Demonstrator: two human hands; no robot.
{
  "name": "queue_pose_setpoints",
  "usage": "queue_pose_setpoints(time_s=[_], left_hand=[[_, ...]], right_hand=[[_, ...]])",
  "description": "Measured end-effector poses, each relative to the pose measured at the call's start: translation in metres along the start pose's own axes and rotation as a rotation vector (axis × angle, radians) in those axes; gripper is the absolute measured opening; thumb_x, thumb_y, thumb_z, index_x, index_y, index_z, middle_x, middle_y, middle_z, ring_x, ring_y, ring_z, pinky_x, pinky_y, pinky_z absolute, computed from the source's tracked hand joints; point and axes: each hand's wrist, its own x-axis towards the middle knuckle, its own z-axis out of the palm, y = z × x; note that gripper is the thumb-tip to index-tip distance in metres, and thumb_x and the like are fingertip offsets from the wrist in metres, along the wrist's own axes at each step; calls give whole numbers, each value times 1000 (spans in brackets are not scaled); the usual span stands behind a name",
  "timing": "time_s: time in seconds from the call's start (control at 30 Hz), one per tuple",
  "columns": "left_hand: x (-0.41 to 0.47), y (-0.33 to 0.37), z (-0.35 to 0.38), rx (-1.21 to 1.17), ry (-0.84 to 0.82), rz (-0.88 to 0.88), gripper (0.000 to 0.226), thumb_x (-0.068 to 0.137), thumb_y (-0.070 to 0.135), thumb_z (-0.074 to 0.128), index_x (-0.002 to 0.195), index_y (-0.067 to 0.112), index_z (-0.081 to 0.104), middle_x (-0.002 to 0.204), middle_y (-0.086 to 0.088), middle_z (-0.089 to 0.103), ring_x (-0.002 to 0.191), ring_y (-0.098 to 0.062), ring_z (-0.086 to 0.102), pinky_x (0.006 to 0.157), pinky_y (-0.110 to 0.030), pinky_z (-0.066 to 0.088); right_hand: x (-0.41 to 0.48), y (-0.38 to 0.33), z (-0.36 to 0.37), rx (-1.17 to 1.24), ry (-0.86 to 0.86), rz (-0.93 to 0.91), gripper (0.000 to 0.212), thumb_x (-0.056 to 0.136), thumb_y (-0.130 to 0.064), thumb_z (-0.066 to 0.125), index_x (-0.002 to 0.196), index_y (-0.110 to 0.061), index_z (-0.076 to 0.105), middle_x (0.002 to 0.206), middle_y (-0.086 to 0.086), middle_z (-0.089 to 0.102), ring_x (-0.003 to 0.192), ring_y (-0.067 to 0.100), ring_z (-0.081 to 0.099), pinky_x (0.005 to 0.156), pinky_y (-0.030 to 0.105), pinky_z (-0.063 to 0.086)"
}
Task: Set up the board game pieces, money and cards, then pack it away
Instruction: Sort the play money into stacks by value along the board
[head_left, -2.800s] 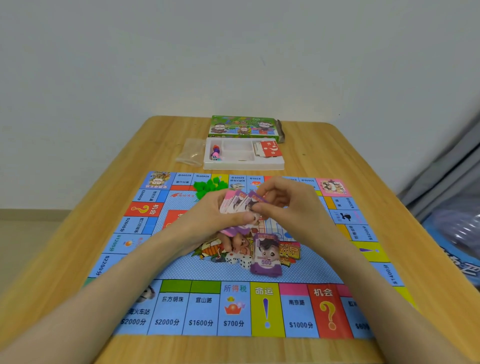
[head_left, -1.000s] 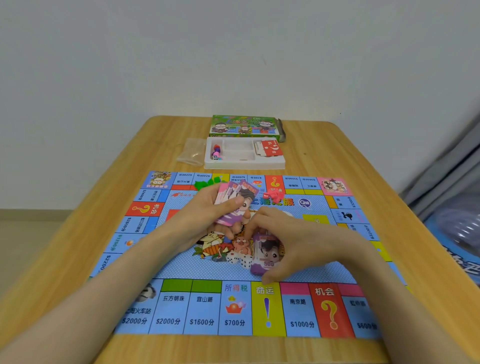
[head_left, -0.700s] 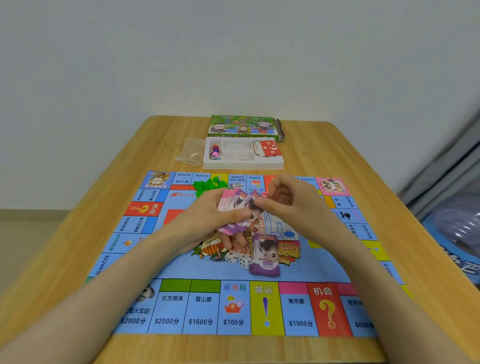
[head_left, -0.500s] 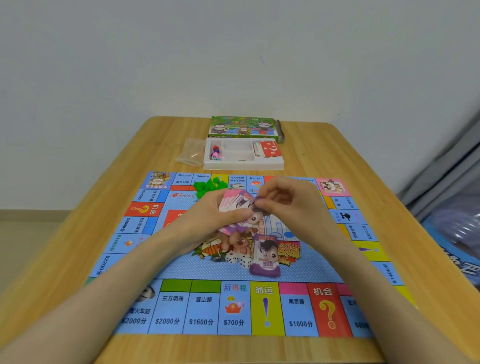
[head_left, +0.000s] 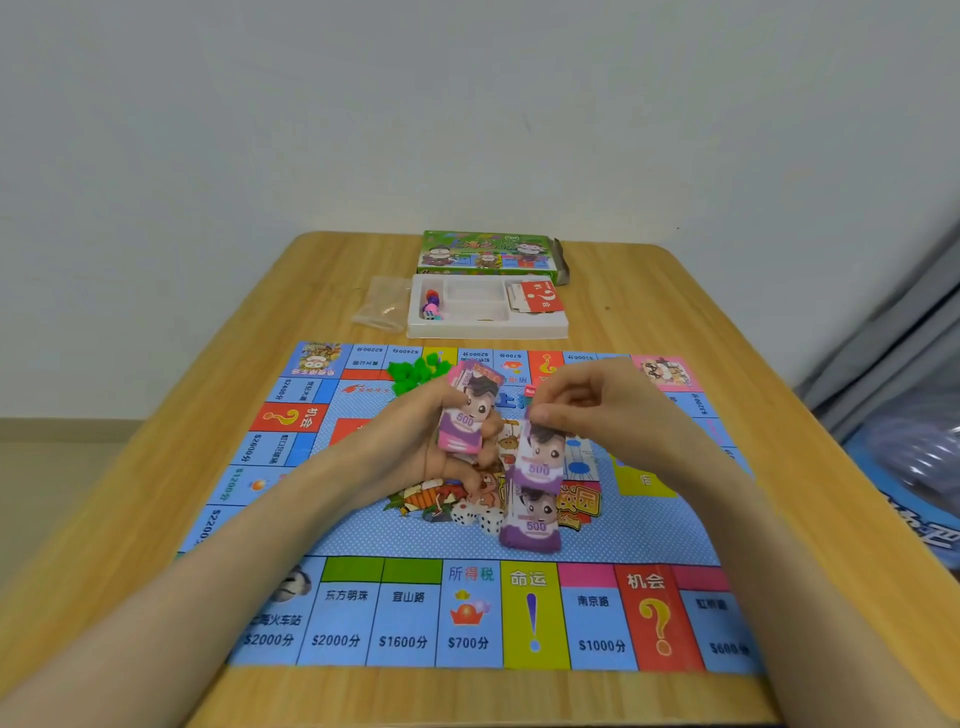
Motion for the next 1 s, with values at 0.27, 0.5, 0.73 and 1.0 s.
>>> queue_pose_setpoints(time_s=[0.27,0.5,0.73,1.0], left_hand=[[1,1,-1,-23,81,93,28,95,1,29,119,7,43,67,-8,58,56,-20,58,44,-29,52],[0,2,0,-36,115,90,26,97,1,30,118,6,45,68,-9,60,57,-21,60,45,-30,53],[1,2,-1,-53,176,80,20,99,2,39,113,9,50,76,-11,65,61,-22,67,50,-30,56],[0,3,-2,-59,173,87,18,98,2,42,110,10,52,78,-11,67,62,-21,69,52,-28,57]], right_hand=[[-2,-1,12,-258,-216,54,11,83,-13,70,73,-17,67,68,-1,69,60,1,61,54,11,42],[-2,2,14,-437,-206,34,10,81,-22,73,76,-22,64,69,-8,57,58,-1,49,55,13,40],[-11,-4,10,-476,-430,43,56,70,-32,81,115,-24,49,111,-9,46,103,6,45,85,17,42],[-14,-6,14,-578,-505,26,59,73,-35,79,119,-28,43,113,-11,40,108,7,41,90,20,39]])
